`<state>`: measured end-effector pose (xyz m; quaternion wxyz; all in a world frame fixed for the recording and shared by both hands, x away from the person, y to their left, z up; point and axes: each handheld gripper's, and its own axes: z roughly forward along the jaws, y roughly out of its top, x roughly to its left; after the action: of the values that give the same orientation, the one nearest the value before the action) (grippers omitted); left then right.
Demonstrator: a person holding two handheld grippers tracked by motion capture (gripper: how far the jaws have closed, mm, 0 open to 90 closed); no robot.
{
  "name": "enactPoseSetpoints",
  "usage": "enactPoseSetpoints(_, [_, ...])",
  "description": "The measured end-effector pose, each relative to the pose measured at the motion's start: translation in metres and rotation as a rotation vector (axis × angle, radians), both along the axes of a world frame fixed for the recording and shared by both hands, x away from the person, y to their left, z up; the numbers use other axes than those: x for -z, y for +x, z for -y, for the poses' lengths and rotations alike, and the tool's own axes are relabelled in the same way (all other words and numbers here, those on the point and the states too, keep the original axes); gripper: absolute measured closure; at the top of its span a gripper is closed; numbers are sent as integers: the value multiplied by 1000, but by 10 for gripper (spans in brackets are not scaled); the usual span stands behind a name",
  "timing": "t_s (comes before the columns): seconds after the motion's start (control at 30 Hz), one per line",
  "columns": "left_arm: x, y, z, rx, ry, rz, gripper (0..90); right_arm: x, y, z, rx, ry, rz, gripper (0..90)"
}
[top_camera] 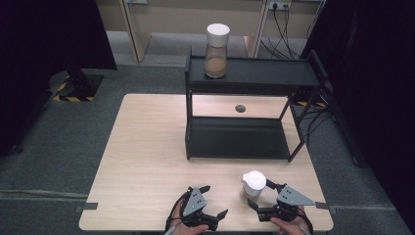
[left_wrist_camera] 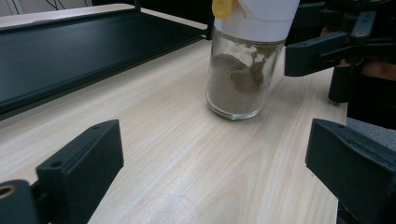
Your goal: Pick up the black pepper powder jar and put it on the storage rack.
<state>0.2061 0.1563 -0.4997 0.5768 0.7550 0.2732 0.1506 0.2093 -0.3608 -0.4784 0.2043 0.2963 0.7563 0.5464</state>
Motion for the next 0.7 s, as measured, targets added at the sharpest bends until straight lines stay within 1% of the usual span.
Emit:
enactPoseSetpoints(0.07, [0, 0, 0, -2, -7, -6, 38, 0, 2, -1, 5, -1, -6, 77])
enactPoseSetpoints(0.23, [0, -1, 0, 0, -13, -4, 39, 0, 5, -2, 4, -1, -12, 94])
enactPoseSetpoints(0.43, [0, -1, 1, 2, -9, -2, 40, 1, 7, -4, -1, 0, -13, 116])
enactPoseSetpoints(0.57, [0, -1, 1, 4, -6, -4, 41, 1, 7, -7, 2, -3, -2, 151])
enactPoseSetpoints(0.7, [1, -1, 1, 3, -5, -6, 42, 1, 9, -7, 4, 1, 0, 210])
